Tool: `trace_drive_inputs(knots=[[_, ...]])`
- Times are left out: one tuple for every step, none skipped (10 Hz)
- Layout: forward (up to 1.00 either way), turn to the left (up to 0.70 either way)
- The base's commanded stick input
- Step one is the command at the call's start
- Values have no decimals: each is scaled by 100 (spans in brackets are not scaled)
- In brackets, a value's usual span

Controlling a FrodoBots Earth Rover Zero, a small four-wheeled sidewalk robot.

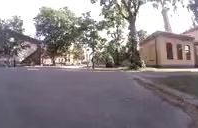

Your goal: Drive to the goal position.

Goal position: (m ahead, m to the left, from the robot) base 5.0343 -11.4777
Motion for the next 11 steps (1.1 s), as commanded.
trace_drive_inputs(knots=[[44,2],[44,2],[44,2],[44,2],[44,2],[44,2],[44,2],[44,2],[44,2],[44,2],[44,2]])
